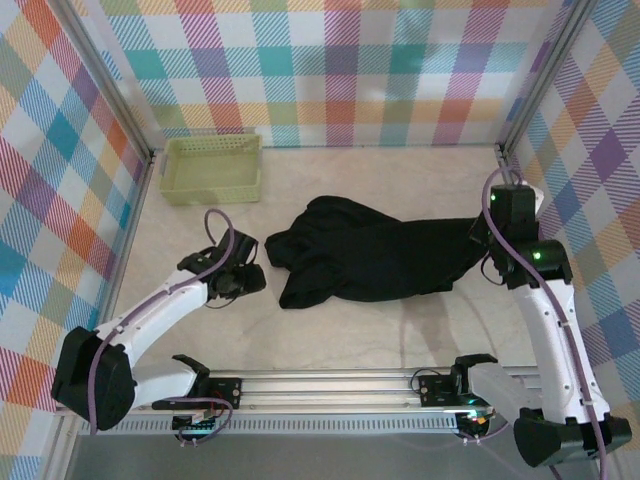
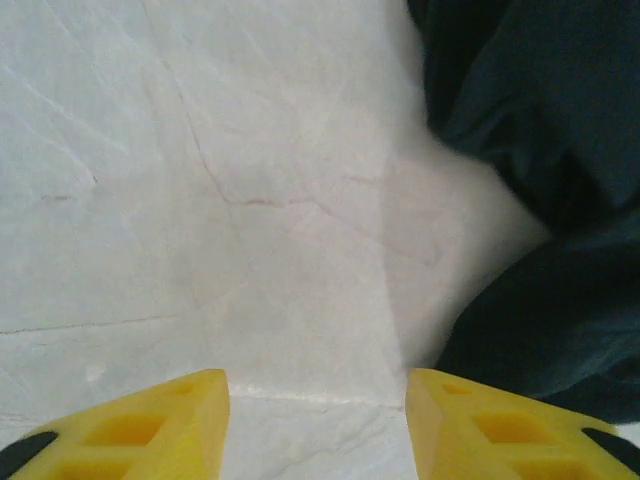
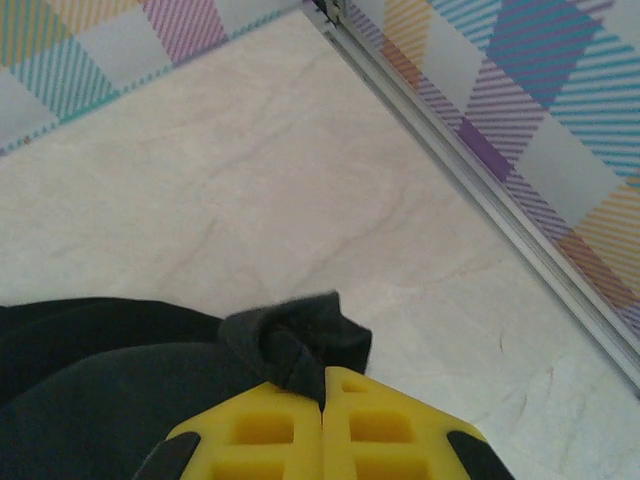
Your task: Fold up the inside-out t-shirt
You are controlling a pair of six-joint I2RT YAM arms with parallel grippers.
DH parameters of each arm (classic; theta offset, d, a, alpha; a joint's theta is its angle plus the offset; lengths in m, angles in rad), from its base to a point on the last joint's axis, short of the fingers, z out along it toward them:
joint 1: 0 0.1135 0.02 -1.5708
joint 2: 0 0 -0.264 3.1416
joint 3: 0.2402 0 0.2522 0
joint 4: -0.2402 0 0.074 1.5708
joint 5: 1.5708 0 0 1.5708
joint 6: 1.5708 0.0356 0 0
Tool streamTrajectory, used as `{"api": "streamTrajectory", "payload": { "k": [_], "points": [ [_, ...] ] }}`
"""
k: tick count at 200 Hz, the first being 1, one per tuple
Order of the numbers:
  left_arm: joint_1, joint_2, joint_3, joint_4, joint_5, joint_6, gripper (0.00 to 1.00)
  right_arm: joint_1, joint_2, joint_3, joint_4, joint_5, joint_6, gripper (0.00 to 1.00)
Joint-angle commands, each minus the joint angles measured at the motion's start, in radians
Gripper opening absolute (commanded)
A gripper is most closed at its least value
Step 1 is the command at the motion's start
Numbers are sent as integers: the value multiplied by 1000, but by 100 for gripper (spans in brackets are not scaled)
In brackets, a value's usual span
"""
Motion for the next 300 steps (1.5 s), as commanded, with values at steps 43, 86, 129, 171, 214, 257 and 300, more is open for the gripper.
{"api": "streamTrajectory", "payload": {
  "k": [43,86,129,171,214,257,300],
  "points": [
    [-242,132,68,125,-97,-30,69,-4,-59,-129,18,-11,43,0],
    [-372,400,352,35,-274,73,75,-5,-59,-157,22,-9,43,0],
    [-456,673,612,-130,-385,72,75,-6,-63,-171,29,-8,39,0],
    [-463,718,600,-119,-374,82,57,-10,-68,-171,17,24,41,0],
    [-477,626,490,-46,-360,86,13,-22,-46,-168,22,18,48,0],
    [-571,498,453,-63,-476,96,5,-24,-25,-166,21,8,48,0],
    [-743,380,400,-53,-472,173,7,-27,-20,-170,7,49,61,0]
  ]
}}
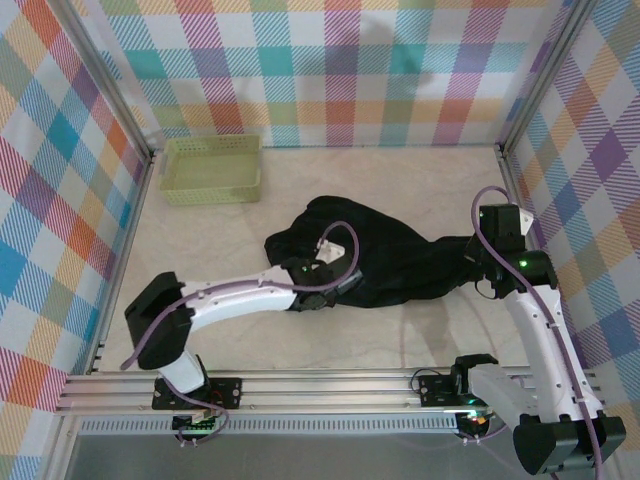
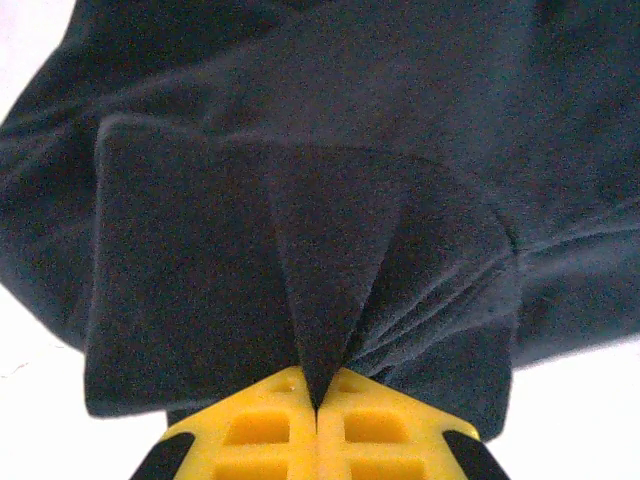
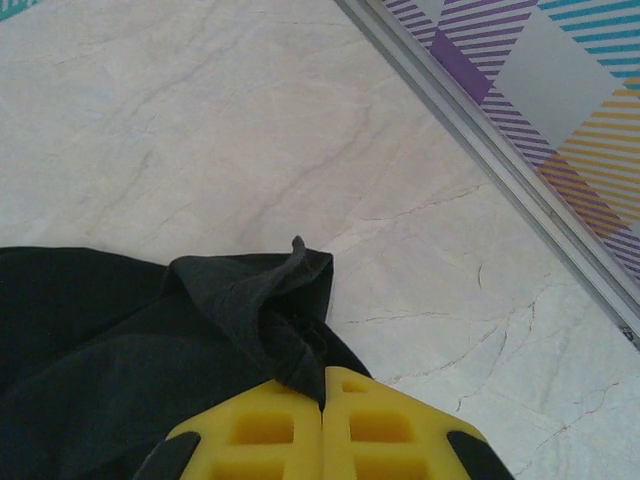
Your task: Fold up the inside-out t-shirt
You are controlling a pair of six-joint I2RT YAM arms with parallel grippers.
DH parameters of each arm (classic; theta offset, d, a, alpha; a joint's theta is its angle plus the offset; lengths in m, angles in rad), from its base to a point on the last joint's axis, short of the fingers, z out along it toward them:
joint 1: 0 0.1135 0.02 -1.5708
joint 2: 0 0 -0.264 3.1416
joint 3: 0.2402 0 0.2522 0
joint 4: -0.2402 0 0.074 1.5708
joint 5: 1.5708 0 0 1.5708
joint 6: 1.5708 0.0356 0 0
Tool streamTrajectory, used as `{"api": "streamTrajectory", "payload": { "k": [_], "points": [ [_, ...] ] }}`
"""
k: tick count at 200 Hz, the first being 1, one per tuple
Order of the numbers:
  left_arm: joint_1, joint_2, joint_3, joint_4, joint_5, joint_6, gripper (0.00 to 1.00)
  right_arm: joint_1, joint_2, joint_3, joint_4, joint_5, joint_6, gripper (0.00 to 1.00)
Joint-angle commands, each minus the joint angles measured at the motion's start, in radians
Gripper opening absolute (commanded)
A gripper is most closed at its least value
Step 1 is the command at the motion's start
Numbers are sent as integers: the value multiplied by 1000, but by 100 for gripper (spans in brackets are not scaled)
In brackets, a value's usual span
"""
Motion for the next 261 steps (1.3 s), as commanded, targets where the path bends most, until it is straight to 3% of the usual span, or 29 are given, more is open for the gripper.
{"api": "streamTrajectory", "payload": {
  "k": [1,32,56,95,129,163,195,220,248,261],
  "points": [
    [-89,-54,-27,-5,-11,62,7,-11,4,-8,-2,41,23,0],
    [-171,-22,-71,32,119,80,42,-15,7,-9,1,41,27,0],
    [-165,-43,-128,36,77,21,62,-15,12,-11,3,38,27,0],
    [-17,-165,-241,60,57,-126,74,-15,17,-14,6,28,24,0],
    [186,-198,-315,165,186,-157,81,-15,12,-17,5,26,26,0],
    [341,-167,-320,265,275,-166,80,-15,7,-18,-1,28,26,0],
    [405,-86,-309,327,354,-182,70,-15,-1,-23,-3,28,24,0],
    [409,-36,-289,344,372,-187,52,-16,-4,-25,-3,31,24,0],
    [442,-22,-223,311,348,-156,12,-16,-4,-11,-8,33,26,0],
    [463,-40,-152,258,300,-111,0,-18,-6,6,-18,41,27,0]
  ]
}}
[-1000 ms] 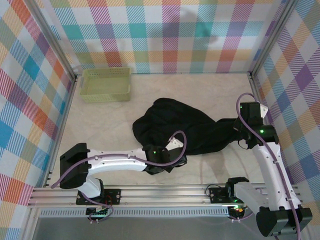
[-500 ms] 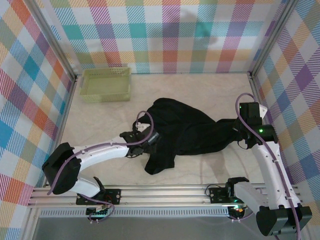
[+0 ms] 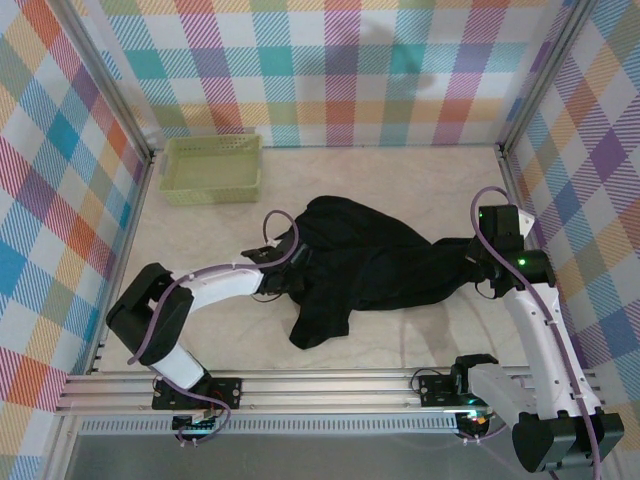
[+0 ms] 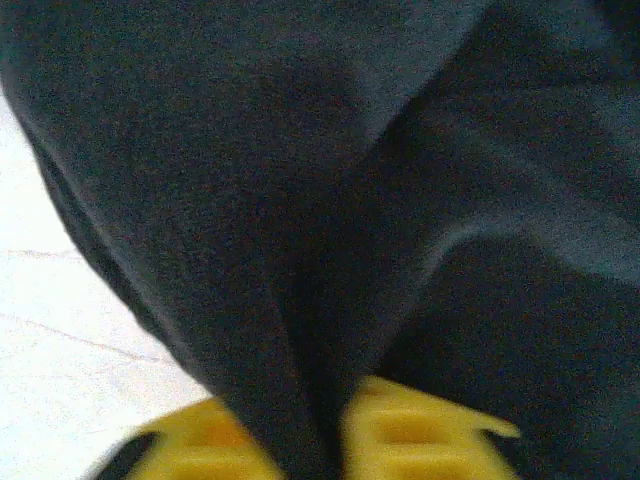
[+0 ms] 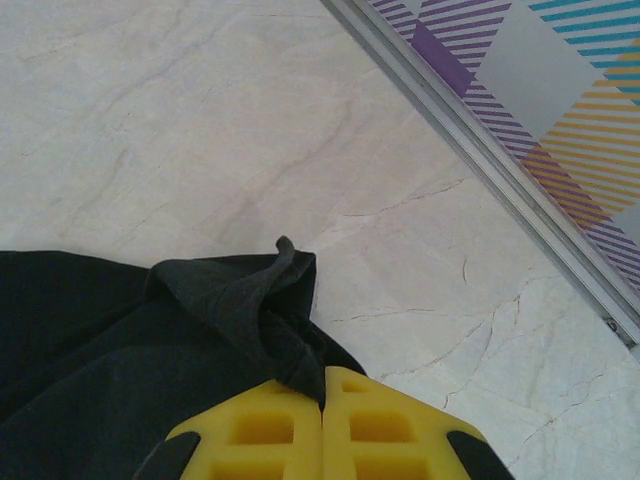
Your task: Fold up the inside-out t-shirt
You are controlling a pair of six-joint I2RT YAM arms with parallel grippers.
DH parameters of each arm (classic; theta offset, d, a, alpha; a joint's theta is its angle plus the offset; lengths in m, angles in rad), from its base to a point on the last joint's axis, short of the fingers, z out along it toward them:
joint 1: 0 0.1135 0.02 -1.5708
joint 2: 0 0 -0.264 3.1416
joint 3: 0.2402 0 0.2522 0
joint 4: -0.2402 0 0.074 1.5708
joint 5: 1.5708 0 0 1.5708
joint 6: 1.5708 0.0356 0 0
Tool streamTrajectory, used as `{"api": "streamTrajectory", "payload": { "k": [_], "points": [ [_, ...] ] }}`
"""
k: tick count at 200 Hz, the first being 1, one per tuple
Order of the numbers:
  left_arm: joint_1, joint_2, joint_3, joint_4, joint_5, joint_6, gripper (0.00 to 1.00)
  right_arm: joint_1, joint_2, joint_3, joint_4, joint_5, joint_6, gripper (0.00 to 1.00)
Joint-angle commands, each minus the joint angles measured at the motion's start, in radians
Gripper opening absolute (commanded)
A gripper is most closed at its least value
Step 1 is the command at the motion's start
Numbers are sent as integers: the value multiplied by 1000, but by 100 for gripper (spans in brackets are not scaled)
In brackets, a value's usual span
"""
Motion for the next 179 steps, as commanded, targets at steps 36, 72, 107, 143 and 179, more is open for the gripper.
{"api": "streamTrajectory", "payload": {
  "k": [36,72,107,143,179],
  "points": [
    [65,-191,286,-135,-282,215,0,-30,-34,98,-53,36,16,0],
    [112,-233,277,-168,-383,247,0,-39,-43,59,-46,38,28,0],
    [124,-242,242,-235,-467,220,0,-48,-11,-8,-34,32,48,0],
    [177,-422,182,-186,-394,286,0,-93,-16,26,-23,4,41,0],
    [185,-446,124,-107,-196,309,12,-97,49,29,26,-90,34,0]
  ]
}}
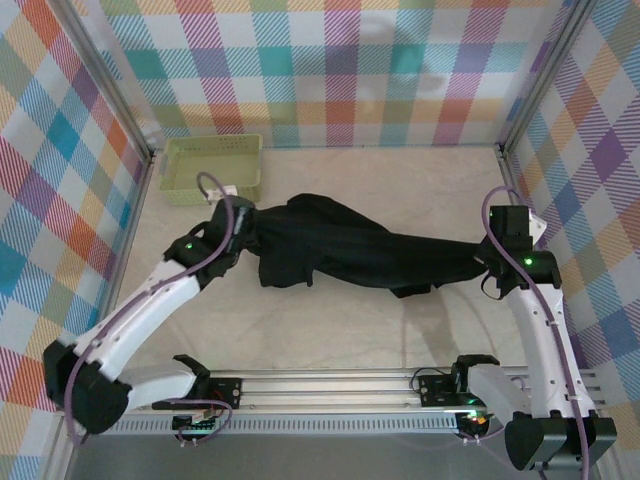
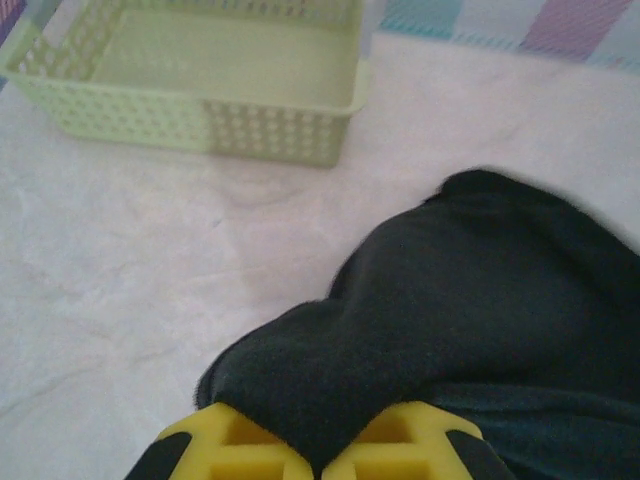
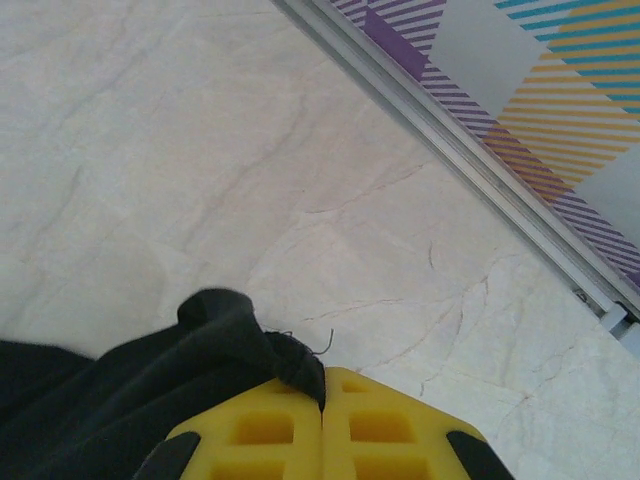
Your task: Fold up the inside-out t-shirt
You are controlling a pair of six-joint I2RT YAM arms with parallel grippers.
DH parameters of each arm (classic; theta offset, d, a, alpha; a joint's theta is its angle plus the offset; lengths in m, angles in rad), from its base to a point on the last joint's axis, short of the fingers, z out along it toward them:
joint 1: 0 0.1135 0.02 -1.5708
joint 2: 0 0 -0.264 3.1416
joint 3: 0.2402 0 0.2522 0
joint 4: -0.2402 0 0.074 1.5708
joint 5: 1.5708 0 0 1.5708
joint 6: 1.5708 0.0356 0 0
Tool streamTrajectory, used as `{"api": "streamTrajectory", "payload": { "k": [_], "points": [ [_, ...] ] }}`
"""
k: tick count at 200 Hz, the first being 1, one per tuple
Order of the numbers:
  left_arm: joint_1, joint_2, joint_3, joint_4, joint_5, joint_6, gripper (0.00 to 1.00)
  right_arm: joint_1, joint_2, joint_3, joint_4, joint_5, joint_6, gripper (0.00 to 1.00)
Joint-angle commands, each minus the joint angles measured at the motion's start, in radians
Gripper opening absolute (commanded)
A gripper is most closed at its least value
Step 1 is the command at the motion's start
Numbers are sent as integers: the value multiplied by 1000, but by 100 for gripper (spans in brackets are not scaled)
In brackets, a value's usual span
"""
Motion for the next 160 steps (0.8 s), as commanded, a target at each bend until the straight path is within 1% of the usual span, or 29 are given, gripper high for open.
{"api": "streamTrajectory", "payload": {
  "k": [1,21,38,43,52,56,68,75,79,95,102,113,120,131,141,150,160],
  "points": [
    [17,32,-17,56,111,32,12,-10,50,18,53,-72,9,0],
    [17,218,22,3,154,-1,12,-9,132,-29,101,-144,14,0],
    [17,368,69,-42,174,-32,10,-9,203,-51,128,-140,3,0],
    [17,399,84,-50,196,-32,10,-8,220,-49,126,-122,3,10],
    [17,441,109,-56,237,-28,10,-8,234,-42,121,-99,-8,36],
    [17,449,113,-55,249,-27,10,-6,234,-38,116,-96,-13,43],
    [15,451,118,-52,248,-32,11,29,216,-23,113,-93,-41,58],
    [17,442,117,-54,227,-39,14,73,205,-12,115,-93,-58,65],
    [16,437,116,-58,208,-40,17,101,203,-4,109,-89,-60,67],
    [17,410,107,-70,147,-52,24,274,216,48,66,-23,-53,73],
    [22,400,103,-78,124,-62,28,351,233,69,47,-25,-46,76],
    [28,381,87,-91,89,-87,37,442,258,78,55,-94,-21,77],
    [31,365,71,-93,72,-104,38,500,271,65,83,-154,10,76],
    [36,335,36,-88,48,-133,39,589,291,28,172,-241,49,76],
    [41,297,-4,-88,23,-167,40,678,332,7,232,-276,97,76],
    [47,257,-42,-80,23,-187,42,745,384,10,264,-298,125,76],
    [49,207,-85,-72,27,-210,46,808,453,23,280,-289,160,76]
  ]
}}
